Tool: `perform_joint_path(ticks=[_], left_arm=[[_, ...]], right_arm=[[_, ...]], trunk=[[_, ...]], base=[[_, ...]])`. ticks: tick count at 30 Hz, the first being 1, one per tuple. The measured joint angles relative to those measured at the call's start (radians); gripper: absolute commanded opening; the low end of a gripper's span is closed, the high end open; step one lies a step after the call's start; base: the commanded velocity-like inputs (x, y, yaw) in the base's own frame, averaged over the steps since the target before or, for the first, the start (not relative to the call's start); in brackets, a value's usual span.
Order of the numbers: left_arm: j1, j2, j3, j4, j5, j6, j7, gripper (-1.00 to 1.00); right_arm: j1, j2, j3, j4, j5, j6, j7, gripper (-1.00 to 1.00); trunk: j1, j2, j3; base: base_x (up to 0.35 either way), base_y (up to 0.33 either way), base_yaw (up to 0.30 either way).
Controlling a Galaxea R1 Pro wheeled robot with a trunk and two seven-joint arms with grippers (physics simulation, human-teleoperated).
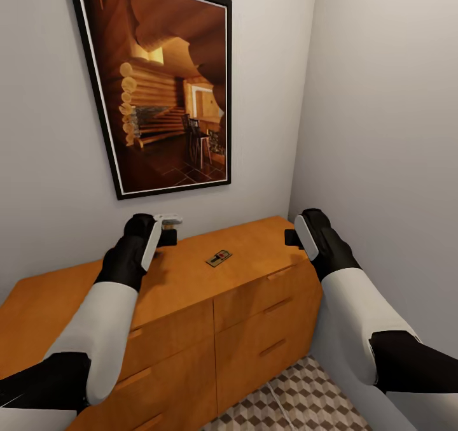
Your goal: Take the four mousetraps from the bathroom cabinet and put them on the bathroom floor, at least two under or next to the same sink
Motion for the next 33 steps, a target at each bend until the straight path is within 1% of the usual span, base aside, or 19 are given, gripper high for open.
perform_joint_path(ticks=[4,7,16,21,28,31,32,33], left_arm=[[0.000,0.000,0.000,-0.006,-0.001,0.000,0.000,-1.00],[0.000,0.001,0.000,0.005,-0.001,0.000,0.000,-1.00],[0.001,0.004,0.001,0.034,-0.003,-0.001,0.000,-1.00],[0.001,0.004,0.001,0.037,-0.003,-0.001,0.000,-1.00],[0.001,0.002,0.001,0.028,-0.003,-0.002,0.000,-1.00],[0.005,0.002,0.001,0.015,-0.003,-0.002,0.000,-1.00],[0.007,0.002,0.001,0.012,-0.003,-0.002,0.000,-1.00],[0.013,-0.003,-0.005,0.017,0.007,-0.009,0.007,-1.00]], right_arm=[[-0.001,0.000,0.000,0.000,-0.001,0.000,0.001,-1.00],[0.000,0.001,0.000,-0.002,-0.001,0.000,0.002,-1.00],[0.000,0.009,0.001,-0.013,-0.002,0.000,0.003,-1.00],[0.000,0.013,0.011,-0.017,-0.006,0.000,0.008,-1.00],[0.000,0.016,0.017,-0.018,-0.011,0.000,0.040,-1.00],[0.000,0.017,0.029,-0.018,-0.012,0.000,0.049,-1.00],[0.000,0.017,0.033,-0.018,-0.012,0.000,0.050,-1.00],[0.006,0.011,0.038,-0.013,-0.004,-0.005,0.056,-1.00]], trunk=[[0.000,0.000,0.000],[0.000,0.000,0.000],[0.001,0.000,0.000],[0.001,0.000,0.000],[0.001,0.000,0.000],[0.001,0.000,0.000],[0.001,0.000,0.000],[0.000,0.000,0.000]], base=[[-0.028,-0.001,0.000],[-0.199,-0.028,0.000],[-0.317,-0.007,0.000],[-0.343,-0.001,0.000],[-0.345,0.000,0.000],[-0.345,0.000,0.000],[0.000,0.000,0.000],[0.000,0.000,0.000]])
